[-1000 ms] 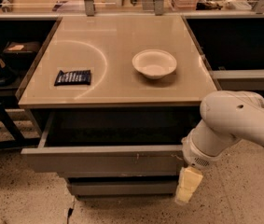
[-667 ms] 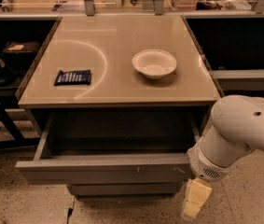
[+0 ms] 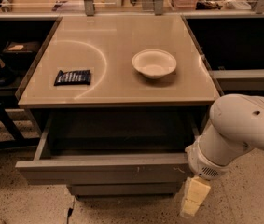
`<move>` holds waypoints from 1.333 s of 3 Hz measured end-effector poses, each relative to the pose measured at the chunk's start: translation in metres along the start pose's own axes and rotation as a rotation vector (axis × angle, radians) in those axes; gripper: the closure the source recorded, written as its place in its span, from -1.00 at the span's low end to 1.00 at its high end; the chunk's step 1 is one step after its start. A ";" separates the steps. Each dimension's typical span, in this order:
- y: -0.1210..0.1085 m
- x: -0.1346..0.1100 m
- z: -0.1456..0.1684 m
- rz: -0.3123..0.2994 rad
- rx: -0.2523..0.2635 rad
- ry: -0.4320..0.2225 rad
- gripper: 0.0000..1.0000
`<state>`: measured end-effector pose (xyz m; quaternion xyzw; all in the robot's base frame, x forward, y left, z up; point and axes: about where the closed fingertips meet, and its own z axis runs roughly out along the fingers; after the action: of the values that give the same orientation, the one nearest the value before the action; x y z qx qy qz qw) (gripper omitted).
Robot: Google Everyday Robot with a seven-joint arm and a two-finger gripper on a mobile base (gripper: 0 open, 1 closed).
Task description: Open top drawer
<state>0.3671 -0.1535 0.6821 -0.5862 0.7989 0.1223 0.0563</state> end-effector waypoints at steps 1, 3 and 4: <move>-0.005 -0.004 0.010 -0.008 -0.003 0.004 -1.00; 0.002 0.002 0.039 -0.007 -0.067 0.031 -1.00; 0.010 0.009 0.038 -0.012 -0.082 0.049 -1.00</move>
Offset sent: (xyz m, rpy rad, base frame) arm -0.0064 0.0135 -0.0655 -0.0003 0.1181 0.0224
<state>0.3532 -0.1486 0.6443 -0.5957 0.7907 0.1402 0.0135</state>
